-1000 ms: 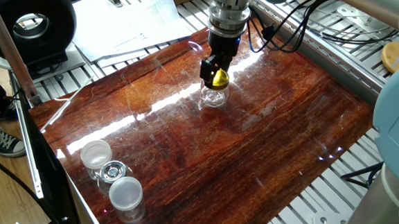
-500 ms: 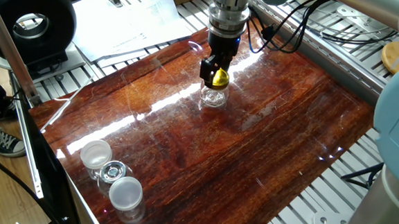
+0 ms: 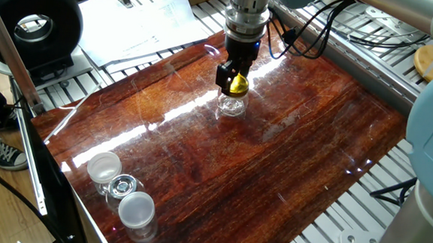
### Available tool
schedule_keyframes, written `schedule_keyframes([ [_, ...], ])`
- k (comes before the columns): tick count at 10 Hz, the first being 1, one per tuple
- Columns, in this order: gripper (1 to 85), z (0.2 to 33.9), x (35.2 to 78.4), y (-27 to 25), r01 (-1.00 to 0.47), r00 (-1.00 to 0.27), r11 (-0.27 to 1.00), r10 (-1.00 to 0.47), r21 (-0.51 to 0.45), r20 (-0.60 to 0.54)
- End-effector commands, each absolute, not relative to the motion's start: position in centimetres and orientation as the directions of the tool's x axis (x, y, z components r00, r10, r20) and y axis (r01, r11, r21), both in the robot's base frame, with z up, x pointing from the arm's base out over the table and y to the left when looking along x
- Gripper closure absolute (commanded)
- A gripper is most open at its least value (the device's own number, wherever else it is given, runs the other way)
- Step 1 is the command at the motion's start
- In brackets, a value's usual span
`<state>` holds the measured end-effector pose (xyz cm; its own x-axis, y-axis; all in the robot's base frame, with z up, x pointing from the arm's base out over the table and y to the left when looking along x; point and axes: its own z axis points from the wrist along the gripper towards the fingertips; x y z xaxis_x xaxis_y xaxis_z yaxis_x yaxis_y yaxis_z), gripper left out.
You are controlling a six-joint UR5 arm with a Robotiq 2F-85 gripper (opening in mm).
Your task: Unscrew the lid from the jar
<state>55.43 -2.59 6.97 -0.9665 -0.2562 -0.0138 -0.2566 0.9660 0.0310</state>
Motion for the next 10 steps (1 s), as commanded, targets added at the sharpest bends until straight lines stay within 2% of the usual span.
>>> schedule_keyframes([
  [1, 11.7, 7.10, 55.46, -2.27, -0.245, -0.969, 0.969, -0.245, 0.036, -0.018],
  [7, 21.7, 7.17, 55.70, -2.24, -0.241, -0.970, 0.970, -0.240, 0.033, -0.028],
  [10, 22.7, 7.15, 56.10, -1.79, -0.300, -0.953, 0.953, -0.298, 0.045, -0.048],
])
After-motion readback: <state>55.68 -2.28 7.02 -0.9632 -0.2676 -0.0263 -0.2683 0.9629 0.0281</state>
